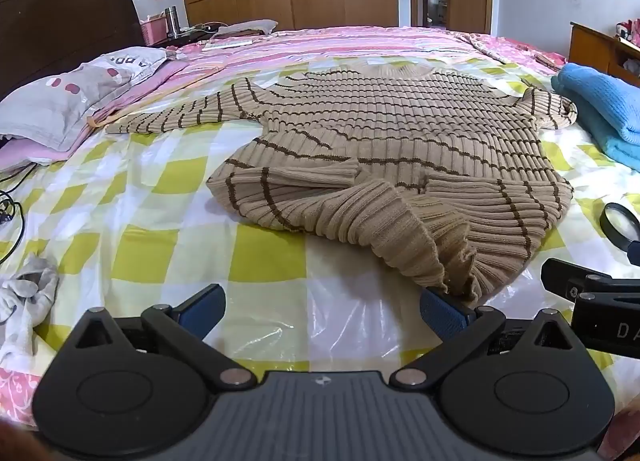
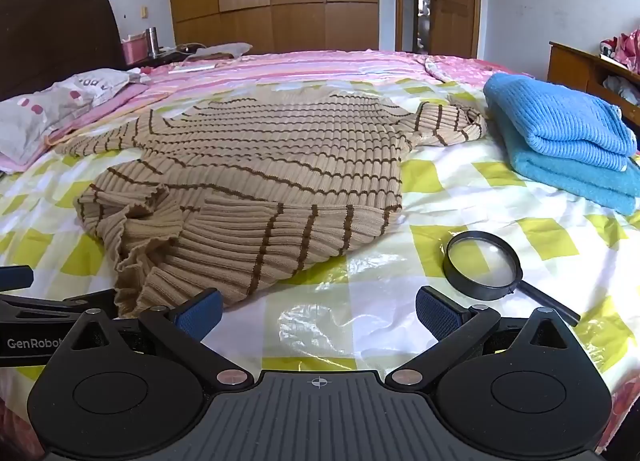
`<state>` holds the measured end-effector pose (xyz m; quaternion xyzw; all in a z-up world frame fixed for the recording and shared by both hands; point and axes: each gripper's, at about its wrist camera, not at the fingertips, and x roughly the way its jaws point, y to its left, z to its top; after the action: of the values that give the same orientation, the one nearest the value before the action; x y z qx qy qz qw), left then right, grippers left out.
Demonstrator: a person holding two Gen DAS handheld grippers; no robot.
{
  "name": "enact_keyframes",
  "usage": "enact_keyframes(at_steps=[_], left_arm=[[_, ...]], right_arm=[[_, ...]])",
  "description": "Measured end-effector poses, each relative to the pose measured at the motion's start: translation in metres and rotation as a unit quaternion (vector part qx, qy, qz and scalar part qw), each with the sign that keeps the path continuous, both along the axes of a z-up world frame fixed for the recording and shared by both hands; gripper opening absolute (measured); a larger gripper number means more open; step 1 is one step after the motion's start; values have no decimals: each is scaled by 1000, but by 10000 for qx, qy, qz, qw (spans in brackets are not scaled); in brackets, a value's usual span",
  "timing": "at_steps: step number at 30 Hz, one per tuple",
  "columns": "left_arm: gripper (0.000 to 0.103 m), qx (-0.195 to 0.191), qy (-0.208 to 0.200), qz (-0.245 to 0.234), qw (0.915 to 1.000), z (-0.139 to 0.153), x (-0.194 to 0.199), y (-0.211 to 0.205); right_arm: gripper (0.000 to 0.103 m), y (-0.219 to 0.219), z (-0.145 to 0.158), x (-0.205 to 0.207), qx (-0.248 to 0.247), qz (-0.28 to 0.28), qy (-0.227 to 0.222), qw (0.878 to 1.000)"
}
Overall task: Fold small clothes
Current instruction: 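Move both grippers toward the crumpled ribbed hem of the beige sweater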
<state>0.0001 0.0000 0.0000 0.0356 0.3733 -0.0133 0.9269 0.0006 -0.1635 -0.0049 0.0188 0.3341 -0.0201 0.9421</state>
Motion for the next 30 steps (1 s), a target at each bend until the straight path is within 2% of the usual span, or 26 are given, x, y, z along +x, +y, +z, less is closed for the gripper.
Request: enact_keyframes(at_steps=[30], left_arm=[[103, -41, -54, 40, 10000, 0, -1, 6]], right_arm=[[103, -3, 1, 0, -19, -25, -30, 10000]])
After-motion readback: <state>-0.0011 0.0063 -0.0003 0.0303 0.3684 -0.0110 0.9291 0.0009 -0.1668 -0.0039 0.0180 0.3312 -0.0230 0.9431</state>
